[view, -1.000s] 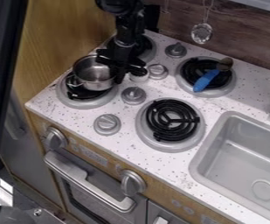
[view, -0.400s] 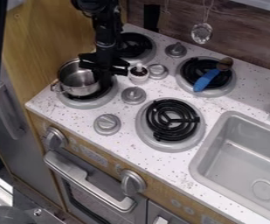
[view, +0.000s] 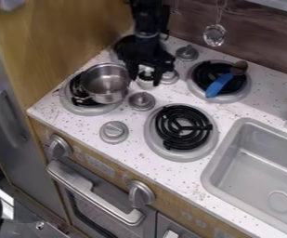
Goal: Move the silver pot to the right lower side of the burner
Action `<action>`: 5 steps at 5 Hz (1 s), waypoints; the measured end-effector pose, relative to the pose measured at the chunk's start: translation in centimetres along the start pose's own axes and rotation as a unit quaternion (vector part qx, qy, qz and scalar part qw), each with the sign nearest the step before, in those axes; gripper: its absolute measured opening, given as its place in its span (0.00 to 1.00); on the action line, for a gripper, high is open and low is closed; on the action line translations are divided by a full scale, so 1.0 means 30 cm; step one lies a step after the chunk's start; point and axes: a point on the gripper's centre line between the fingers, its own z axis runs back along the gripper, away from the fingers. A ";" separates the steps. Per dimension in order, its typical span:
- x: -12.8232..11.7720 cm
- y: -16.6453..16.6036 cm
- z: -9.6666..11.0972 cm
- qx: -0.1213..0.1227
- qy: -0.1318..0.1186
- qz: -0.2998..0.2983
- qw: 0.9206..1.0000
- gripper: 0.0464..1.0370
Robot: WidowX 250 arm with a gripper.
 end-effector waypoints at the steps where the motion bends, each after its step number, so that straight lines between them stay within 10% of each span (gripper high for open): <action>1: -0.035 0.002 0.022 0.006 0.032 -0.004 0.999 0.97; 5: -0.037 0.003 0.021 0.007 0.033 -0.004 0.999 0.96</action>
